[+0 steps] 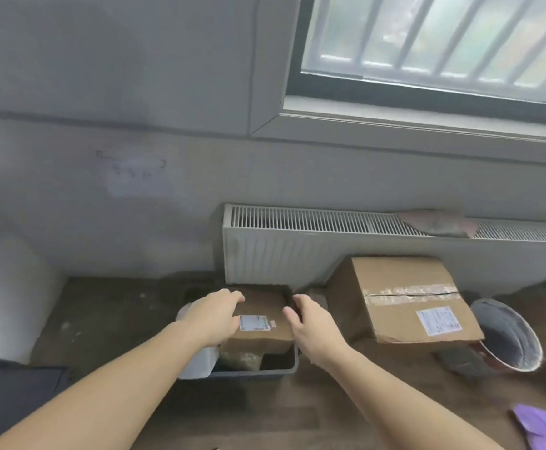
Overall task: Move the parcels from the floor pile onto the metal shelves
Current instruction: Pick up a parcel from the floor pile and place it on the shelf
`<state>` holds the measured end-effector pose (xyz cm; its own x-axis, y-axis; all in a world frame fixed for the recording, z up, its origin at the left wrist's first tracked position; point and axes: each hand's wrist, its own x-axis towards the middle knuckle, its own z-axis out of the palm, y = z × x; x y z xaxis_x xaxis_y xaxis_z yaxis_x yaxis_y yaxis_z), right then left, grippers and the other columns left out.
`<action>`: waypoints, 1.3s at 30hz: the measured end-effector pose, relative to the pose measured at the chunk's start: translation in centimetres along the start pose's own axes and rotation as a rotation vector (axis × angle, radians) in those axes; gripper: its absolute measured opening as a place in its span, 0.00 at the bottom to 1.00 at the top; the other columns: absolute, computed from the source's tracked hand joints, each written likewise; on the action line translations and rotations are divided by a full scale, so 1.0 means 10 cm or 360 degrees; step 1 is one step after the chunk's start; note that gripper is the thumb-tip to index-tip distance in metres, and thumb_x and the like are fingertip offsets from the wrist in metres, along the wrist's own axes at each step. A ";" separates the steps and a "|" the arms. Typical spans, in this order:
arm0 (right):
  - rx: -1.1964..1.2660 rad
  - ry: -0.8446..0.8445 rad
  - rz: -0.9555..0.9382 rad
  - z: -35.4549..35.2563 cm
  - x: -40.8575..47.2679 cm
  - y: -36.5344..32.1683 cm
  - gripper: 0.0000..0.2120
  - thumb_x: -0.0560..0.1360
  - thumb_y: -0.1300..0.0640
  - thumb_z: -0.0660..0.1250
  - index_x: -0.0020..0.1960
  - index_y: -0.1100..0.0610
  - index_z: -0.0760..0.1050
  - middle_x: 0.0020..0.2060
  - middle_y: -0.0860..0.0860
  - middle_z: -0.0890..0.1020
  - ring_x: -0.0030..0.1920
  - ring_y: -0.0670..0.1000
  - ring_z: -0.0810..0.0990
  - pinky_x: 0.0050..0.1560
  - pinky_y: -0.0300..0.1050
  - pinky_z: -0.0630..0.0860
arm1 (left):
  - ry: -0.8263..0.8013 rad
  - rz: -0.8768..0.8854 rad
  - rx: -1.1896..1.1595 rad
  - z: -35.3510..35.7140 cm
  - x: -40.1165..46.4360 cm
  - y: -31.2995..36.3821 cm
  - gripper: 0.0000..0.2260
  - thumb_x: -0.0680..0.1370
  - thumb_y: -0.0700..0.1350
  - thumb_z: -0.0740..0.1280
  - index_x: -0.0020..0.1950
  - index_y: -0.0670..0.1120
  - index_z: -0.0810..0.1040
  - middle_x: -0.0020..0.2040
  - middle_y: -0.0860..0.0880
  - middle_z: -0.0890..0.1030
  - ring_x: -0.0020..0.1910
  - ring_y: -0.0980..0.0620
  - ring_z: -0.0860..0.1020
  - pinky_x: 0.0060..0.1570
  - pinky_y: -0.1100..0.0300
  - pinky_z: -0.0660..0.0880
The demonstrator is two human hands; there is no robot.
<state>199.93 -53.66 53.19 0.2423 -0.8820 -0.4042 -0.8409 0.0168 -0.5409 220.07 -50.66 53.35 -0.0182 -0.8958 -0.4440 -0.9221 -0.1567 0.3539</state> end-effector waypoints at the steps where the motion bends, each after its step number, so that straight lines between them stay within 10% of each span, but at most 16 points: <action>1: -0.0005 -0.0034 0.0024 0.08 0.16 0.10 0.24 0.82 0.46 0.56 0.75 0.55 0.63 0.70 0.50 0.73 0.69 0.51 0.71 0.68 0.46 0.68 | -0.0031 -0.0011 -0.0001 0.10 0.16 -0.04 0.21 0.82 0.47 0.61 0.75 0.52 0.66 0.70 0.51 0.72 0.64 0.50 0.75 0.55 0.59 0.74; 10: -0.0025 -0.0255 0.0156 1.16 1.61 1.19 0.24 0.82 0.48 0.58 0.76 0.51 0.60 0.72 0.48 0.70 0.68 0.51 0.72 0.67 0.44 0.67 | -0.0125 -0.0255 -0.0049 1.38 1.44 -0.74 0.23 0.83 0.46 0.59 0.78 0.54 0.59 0.74 0.53 0.67 0.65 0.54 0.73 0.50 0.67 0.70; 18: -0.0106 -0.0391 0.0241 2.38 2.53 2.29 0.24 0.80 0.52 0.62 0.74 0.55 0.61 0.71 0.52 0.69 0.67 0.55 0.73 0.66 0.48 0.69 | -0.0283 -0.0219 0.0123 2.84 2.54 -1.36 0.25 0.80 0.44 0.62 0.77 0.49 0.63 0.76 0.49 0.63 0.75 0.48 0.59 0.70 0.49 0.65; 27: -0.0299 -0.0409 0.0151 3.15 3.14 2.92 0.27 0.78 0.50 0.65 0.72 0.59 0.62 0.73 0.52 0.62 0.74 0.54 0.61 0.70 0.48 0.63 | -0.0465 -0.0153 0.0553 3.56 3.17 -1.48 0.42 0.76 0.60 0.67 0.81 0.51 0.45 0.81 0.48 0.43 0.79 0.45 0.43 0.77 0.48 0.47; 39: -0.0351 -0.0455 0.0128 3.36 3.04 3.11 0.35 0.82 0.50 0.59 0.80 0.61 0.45 0.79 0.54 0.47 0.79 0.53 0.43 0.76 0.42 0.42 | -0.0353 -0.0253 0.0803 3.86 3.21 -1.44 0.31 0.82 0.52 0.62 0.80 0.56 0.49 0.81 0.50 0.51 0.79 0.44 0.51 0.75 0.44 0.50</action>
<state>197.34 -64.13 -0.69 0.2705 -0.7143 -0.6454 -0.9392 -0.0486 -0.3398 217.85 -61.15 2.21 0.1050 -0.7603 -0.6410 -0.9895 -0.0155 -0.1437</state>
